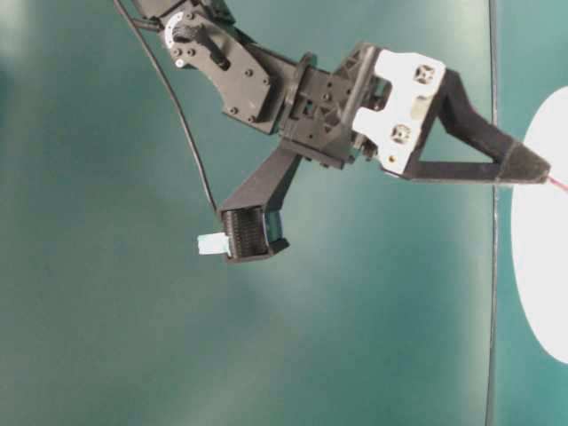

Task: Scoop the yellow hexagonal prism block from the bowl with a spoon using the right arm.
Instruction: 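Lower the spoon into the bowl and slide it under the yellow block, then lift the spoon with the yellow block up out of the bowl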

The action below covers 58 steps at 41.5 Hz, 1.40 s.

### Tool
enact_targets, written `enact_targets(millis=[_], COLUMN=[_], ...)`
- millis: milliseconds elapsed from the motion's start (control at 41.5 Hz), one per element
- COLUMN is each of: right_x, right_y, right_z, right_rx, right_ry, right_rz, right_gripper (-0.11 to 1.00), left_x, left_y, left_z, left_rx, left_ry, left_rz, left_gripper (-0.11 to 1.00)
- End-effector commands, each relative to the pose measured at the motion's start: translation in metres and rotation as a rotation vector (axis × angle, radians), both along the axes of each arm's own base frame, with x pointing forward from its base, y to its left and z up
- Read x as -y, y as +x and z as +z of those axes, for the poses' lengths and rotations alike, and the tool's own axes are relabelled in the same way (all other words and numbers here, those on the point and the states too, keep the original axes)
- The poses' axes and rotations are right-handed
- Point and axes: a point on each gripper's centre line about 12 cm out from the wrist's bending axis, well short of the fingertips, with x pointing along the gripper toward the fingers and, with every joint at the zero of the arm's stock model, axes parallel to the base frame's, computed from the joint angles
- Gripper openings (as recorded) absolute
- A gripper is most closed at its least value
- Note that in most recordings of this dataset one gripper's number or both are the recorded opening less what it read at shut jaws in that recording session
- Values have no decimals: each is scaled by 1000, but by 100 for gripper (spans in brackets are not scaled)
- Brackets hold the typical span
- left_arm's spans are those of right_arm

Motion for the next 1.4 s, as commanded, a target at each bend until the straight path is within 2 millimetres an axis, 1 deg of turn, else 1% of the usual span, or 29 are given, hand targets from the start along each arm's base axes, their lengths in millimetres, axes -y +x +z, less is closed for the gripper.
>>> enact_targets(millis=[0, 410, 795, 1374], right_x=[-1, -9, -11, -11], right_y=[3, 1, 2, -6], right_z=[9, 1, 4, 44], right_rx=[40, 63, 80, 165], right_ry=[-3, -3, -1, -26], right_rz=[-4, -6, -7, 8], right_gripper=[25, 25, 25, 25], left_x=[-1, -1, -1, -1], left_y=[3, 3, 3, 3], left_z=[8, 7, 8, 8], left_rx=[20, 18, 18, 17], left_ry=[4, 2, 2, 2], left_rz=[2, 2, 2, 2], left_gripper=[6, 6, 6, 6])
